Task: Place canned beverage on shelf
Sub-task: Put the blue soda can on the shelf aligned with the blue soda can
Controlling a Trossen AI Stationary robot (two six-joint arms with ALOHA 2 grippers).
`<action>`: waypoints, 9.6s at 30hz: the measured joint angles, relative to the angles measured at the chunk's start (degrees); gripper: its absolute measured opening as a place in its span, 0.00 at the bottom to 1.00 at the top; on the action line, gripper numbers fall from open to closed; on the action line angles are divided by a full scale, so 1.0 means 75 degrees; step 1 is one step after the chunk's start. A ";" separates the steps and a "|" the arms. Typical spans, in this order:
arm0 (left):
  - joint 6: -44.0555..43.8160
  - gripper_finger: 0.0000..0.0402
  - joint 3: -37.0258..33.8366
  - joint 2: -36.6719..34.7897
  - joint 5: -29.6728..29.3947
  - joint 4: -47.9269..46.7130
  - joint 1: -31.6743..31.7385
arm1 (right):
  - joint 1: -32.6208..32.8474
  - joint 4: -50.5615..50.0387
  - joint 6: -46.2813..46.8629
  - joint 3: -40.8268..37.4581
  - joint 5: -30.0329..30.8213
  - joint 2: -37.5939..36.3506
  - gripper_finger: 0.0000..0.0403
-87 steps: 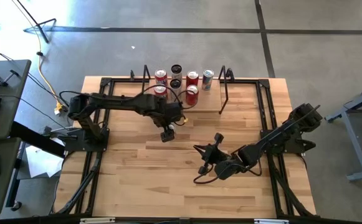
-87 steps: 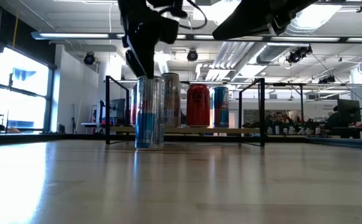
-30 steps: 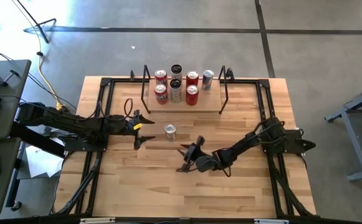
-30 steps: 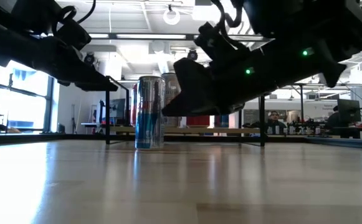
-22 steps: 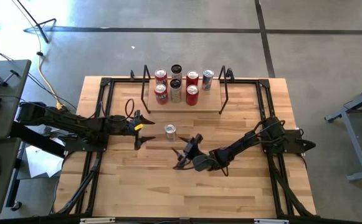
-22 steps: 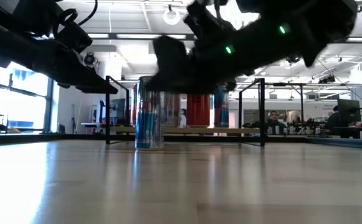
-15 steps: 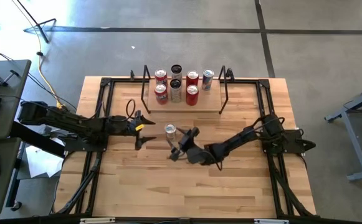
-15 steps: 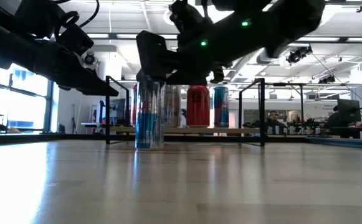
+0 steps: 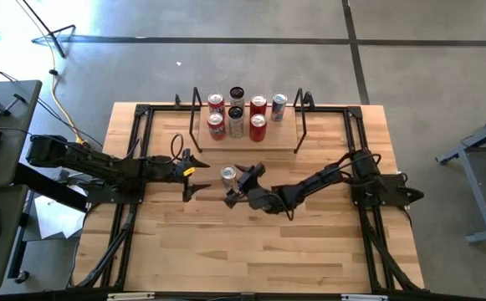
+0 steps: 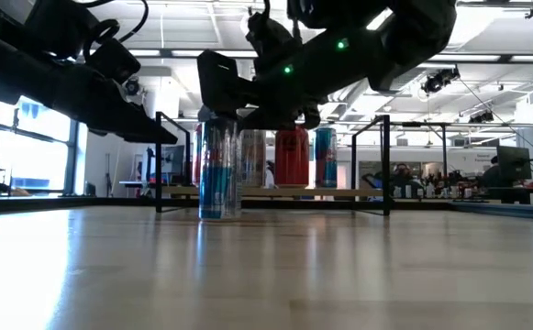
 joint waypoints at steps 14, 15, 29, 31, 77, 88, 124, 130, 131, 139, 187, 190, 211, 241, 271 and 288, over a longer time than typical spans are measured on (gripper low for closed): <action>-0.0023 0.82 0.0000 -0.0003 -0.0009 -0.0030 0.0000 | -0.0295 -0.0135 -0.0081 0.0012 -0.0765 -0.0013 0.56; -0.0023 0.82 0.0000 -0.0003 -0.0007 -0.0030 0.0000 | -0.0267 -0.0192 -0.0261 0.0007 -0.0791 -0.0066 0.56; -0.0080 0.82 0.0000 -0.0003 0.0009 -0.0201 0.0000 | -0.0251 -0.4061 -0.2613 -0.0369 -0.3230 -0.3706 0.56; -0.0079 0.82 0.0000 -0.0003 0.0009 -0.0213 0.0000 | -0.0445 -0.4402 -0.3131 -0.0656 -0.3971 -0.4485 0.56; 0.1139 0.82 0.0000 -0.0003 0.0026 0.0375 0.0000 | -0.8228 -0.4732 -0.4901 -0.0919 -1.2902 -0.3872 0.56; 0.1148 0.82 0.0000 -0.0003 0.0026 0.0425 0.0000 | -0.8280 -0.5281 -0.5079 -0.0933 -1.2845 -0.3842 0.56; 0.1202 0.82 0.0009 -0.0003 0.0023 0.0480 0.0002 | -0.8089 -0.4351 -0.4511 -0.1658 -1.1967 -0.3856 0.72; 0.1204 0.82 0.0009 -0.0003 0.0023 0.0478 0.0001 | -0.7873 -0.4443 -0.4197 -0.1519 -1.1862 -0.3864 0.72; 0.1204 0.82 0.0009 -0.0003 0.0023 0.0477 0.0003 | -0.7824 -0.4514 -0.4156 -0.1423 -1.1814 -0.3872 0.72; 0.1201 0.82 0.0009 -0.0003 0.0023 0.0474 0.0003 | -0.7180 -0.6876 -0.3755 -0.0097 -1.0148 -0.4246 0.73; 0.1010 0.82 0.0012 -0.0003 0.0029 0.0415 -0.0003 | -0.6121 -1.2498 -0.0399 0.3281 -0.6019 -0.3195 0.73; 0.1000 0.82 0.0012 -0.0004 0.0029 0.0415 -0.0003 | -0.6055 -1.2474 -0.0248 0.3287 -0.6101 -0.3076 0.73; 0.1000 0.82 0.0012 -0.0003 0.0029 0.0380 -0.0003 | -0.5753 -1.2595 -0.0455 0.3373 -0.5648 -0.2652 0.54; 0.0941 0.82 0.0012 -0.0006 0.0029 0.0346 -0.0003 | -0.5582 -1.3272 -0.0786 0.3937 -0.5560 -0.2095 0.70; 0.1000 0.82 0.0012 -0.0004 0.0029 0.0366 0.0000 | -0.5681 -1.3304 -0.4807 0.3955 -0.5990 -0.2113 0.65; 0.1064 0.82 0.0012 -0.0003 0.0029 0.0366 0.0000 | -0.5648 -1.3356 -0.4609 0.4169 -0.5841 -0.2122 0.70</action>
